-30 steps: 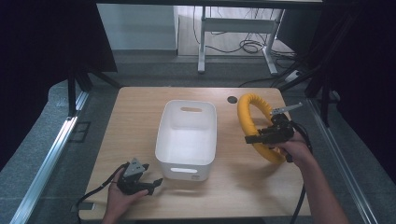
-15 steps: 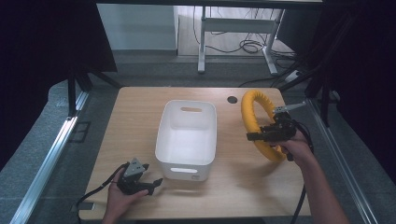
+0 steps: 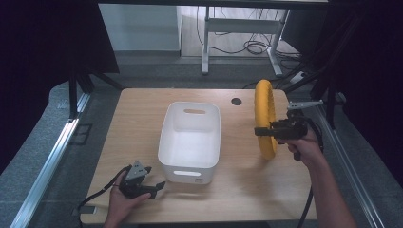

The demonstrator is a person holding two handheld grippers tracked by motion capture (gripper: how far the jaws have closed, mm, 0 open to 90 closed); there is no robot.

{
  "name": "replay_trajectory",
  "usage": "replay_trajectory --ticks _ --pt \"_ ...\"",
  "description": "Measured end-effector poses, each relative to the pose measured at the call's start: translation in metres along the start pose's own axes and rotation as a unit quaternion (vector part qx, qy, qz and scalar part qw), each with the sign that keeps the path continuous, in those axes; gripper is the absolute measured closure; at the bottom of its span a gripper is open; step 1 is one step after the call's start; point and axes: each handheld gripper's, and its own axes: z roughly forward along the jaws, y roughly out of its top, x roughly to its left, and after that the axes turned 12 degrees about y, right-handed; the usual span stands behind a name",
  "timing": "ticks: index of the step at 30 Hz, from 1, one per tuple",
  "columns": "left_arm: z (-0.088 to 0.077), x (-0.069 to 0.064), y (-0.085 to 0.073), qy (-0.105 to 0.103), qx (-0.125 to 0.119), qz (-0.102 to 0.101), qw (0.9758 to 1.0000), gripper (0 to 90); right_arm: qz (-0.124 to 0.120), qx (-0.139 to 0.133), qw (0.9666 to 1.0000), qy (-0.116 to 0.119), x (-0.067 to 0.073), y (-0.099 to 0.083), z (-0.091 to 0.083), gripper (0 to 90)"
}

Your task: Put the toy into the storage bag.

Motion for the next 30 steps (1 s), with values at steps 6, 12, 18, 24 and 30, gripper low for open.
replay_trajectory --ticks 6,12,18,24,30 --pt "0.000 0.000 0.000 0.000 0.002 0.001 1.0000 19.7 -0.012 -0.019 0.9997 0.008 0.007 0.003 0.003 50.7" --pt "0.000 0.000 0.000 -0.001 0.000 0.001 1.0000 19.6 -0.025 -0.042 0.9988 0.007 0.018 0.006 0.005 50.5" --pt "0.000 0.000 0.000 -0.001 -0.001 0.000 1.0000 19.7 -0.043 -0.083 0.9956 0.003 0.031 0.010 0.010 50.4" --pt "0.000 0.001 0.000 -0.001 -0.001 0.001 1.0000 19.6 -0.057 -0.140 0.9885 -0.010 0.041 0.010 0.022 50.3" --pt "0.000 0.000 0.000 0.000 0.000 0.003 1.0000 19.6 -0.061 -0.169 0.9834 -0.025 0.047 0.007 0.032 50.2"
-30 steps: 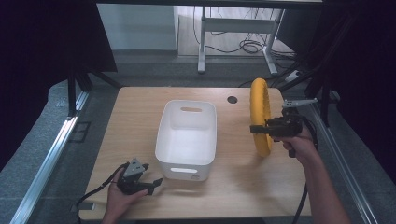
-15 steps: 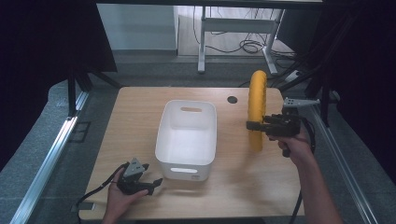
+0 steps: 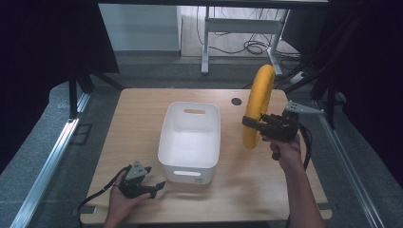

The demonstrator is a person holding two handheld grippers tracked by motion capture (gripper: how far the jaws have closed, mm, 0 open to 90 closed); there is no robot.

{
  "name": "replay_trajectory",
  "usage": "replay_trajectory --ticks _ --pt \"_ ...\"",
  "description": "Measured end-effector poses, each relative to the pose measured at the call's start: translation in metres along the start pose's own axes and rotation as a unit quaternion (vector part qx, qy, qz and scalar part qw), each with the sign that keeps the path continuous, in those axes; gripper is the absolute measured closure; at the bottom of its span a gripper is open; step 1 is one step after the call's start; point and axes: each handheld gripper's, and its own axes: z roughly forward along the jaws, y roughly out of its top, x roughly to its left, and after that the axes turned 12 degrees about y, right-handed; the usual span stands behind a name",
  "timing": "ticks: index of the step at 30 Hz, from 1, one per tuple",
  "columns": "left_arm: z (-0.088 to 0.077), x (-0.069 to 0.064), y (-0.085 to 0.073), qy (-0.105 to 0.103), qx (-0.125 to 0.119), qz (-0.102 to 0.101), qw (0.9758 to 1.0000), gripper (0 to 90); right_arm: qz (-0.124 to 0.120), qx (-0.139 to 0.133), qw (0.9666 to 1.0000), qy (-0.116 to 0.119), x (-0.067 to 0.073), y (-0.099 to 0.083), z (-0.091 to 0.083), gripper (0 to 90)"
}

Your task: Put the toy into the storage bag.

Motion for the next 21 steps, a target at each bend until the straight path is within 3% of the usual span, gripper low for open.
replay_trajectory --ticks 5,8,10,11,12,14,21 --pt "0.000 0.000 0.000 0.001 0.000 -0.002 1.0000 19.6 -0.001 -0.034 0.9992 -0.022 0.009 -0.005 0.008 50.0" --pt "0.000 0.000 0.000 0.001 0.000 -0.002 1.0000 19.6 -0.014 -0.047 0.9979 -0.041 0.018 -0.007 0.015 50.0" --pt "0.000 0.000 0.000 0.001 0.001 -0.001 1.0000 19.6 -0.026 -0.058 0.9963 -0.058 0.024 -0.009 0.021 50.0" --pt "0.000 -0.001 0.000 0.001 0.001 -0.002 1.0000 19.6 -0.035 -0.070 0.9937 -0.080 0.030 -0.010 0.027 49.9" --pt "0.000 -0.001 0.000 0.001 0.001 -0.002 1.0000 19.6 -0.035 -0.070 0.9937 -0.080 0.030 -0.010 0.027 49.9" --pt "0.000 -0.001 0.000 0.001 0.001 -0.001 1.0000 19.6 -0.046 -0.086 0.9899 -0.103 0.038 -0.011 0.035 49.8" --pt "0.000 -0.001 0.000 0.000 0.001 -0.002 1.0000 19.6 -0.072 -0.099 0.9845 -0.126 0.054 -0.011 0.048 49.6"
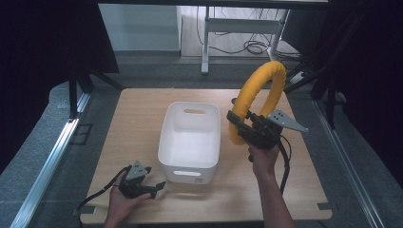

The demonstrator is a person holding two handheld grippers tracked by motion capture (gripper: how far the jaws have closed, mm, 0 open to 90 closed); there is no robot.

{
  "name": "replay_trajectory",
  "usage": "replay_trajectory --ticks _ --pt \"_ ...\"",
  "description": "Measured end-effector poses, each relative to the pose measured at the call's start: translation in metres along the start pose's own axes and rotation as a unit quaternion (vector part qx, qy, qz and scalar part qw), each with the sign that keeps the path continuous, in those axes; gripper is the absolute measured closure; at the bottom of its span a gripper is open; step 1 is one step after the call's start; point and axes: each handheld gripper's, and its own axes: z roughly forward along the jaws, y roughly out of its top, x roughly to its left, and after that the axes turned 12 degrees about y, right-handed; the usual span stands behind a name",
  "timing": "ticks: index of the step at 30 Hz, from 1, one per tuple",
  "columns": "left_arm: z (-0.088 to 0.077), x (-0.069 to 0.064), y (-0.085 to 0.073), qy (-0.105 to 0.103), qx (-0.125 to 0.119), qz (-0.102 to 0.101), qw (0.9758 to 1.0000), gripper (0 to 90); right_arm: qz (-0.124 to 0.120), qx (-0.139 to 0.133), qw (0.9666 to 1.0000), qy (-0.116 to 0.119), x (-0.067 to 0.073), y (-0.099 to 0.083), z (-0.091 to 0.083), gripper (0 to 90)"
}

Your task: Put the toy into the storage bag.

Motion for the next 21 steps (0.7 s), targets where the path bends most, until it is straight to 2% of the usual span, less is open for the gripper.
replay_trajectory --ticks 3,7,13,21 --pt "0.000 0.000 0.000 0.000 0.000 0.000 1.0000 19.6 -0.014 -0.009 0.9998 -0.008 0.008 0.002 0.003 49.6" --pt "0.000 0.000 0.000 0.000 0.000 0.000 1.0000 19.6 -0.017 -0.017 0.9997 -0.005 0.012 0.005 0.005 49.6" --pt "0.000 0.000 0.000 -0.001 0.001 0.000 1.0000 19.6 -0.039 -0.029 0.9988 -0.003 0.024 0.013 0.009 49.5" --pt "0.001 0.000 0.000 -0.001 0.003 0.000 1.0000 19.6 -0.048 -0.040 0.9978 0.019 0.035 0.026 0.012 49.4"
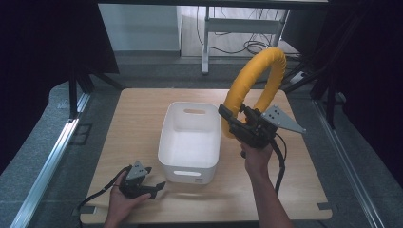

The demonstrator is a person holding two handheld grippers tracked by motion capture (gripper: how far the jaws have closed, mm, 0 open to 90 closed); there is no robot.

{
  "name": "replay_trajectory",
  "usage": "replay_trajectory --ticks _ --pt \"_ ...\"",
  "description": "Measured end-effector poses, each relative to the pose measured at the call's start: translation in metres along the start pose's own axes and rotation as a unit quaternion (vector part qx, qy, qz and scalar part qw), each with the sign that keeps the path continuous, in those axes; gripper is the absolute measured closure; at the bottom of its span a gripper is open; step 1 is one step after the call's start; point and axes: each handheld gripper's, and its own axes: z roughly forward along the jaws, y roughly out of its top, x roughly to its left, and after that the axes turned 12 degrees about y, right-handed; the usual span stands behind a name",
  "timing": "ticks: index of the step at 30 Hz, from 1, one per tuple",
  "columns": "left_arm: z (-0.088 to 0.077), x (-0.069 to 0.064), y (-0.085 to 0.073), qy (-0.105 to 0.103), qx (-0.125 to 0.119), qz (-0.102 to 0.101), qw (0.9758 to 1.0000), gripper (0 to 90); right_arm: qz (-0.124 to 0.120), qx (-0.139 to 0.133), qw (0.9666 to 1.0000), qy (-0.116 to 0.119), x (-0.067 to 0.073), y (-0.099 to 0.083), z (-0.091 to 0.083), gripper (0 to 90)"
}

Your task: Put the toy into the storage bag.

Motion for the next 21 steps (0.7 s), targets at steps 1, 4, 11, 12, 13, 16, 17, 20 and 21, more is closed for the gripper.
replay_trajectory --ticks 1,4,11,12,13,16,17,20,21 --pt "0.000 0.000 0.000 0.000 0.000 -0.001 1.0000 19.6 -0.002 -0.001 1.0000 0.001 0.002 0.002 0.001 49.4" --pt "0.001 -0.001 0.000 -0.001 -0.001 -0.003 1.0000 19.6 -0.012 -0.004 0.9999 0.004 0.007 0.005 0.004 49.4" --pt "0.001 0.000 0.000 -0.002 0.002 0.000 1.0000 19.6 -0.024 -0.004 0.9995 0.022 0.020 0.013 0.016 49.3" --pt "0.001 0.000 0.000 -0.002 0.002 0.001 1.0000 19.6 -0.025 -0.005 0.9994 0.025 0.021 0.014 0.018 49.3" --pt "0.000 0.000 0.000 -0.002 0.002 0.000 1.0000 19.6 -0.027 -0.006 0.9992 0.028 0.023 0.015 0.020 49.3" --pt "0.001 0.000 0.000 -0.001 0.002 -0.002 1.0000 19.7 -0.030 -0.003 0.9989 0.035 0.028 0.018 0.026 49.3" --pt "0.001 0.000 0.000 -0.002 0.003 -0.002 1.0000 19.7 -0.033 -0.004 0.9988 0.037 0.030 0.019 0.028 49.3" --pt "0.002 -0.001 0.000 -0.003 0.007 -0.001 1.0000 19.7 -0.034 -0.003 0.9982 0.049 0.037 0.022 0.036 49.3" --pt "0.002 -0.001 0.000 -0.003 0.007 -0.001 1.0000 19.7 -0.034 -0.003 0.9982 0.049 0.037 0.022 0.036 49.3"
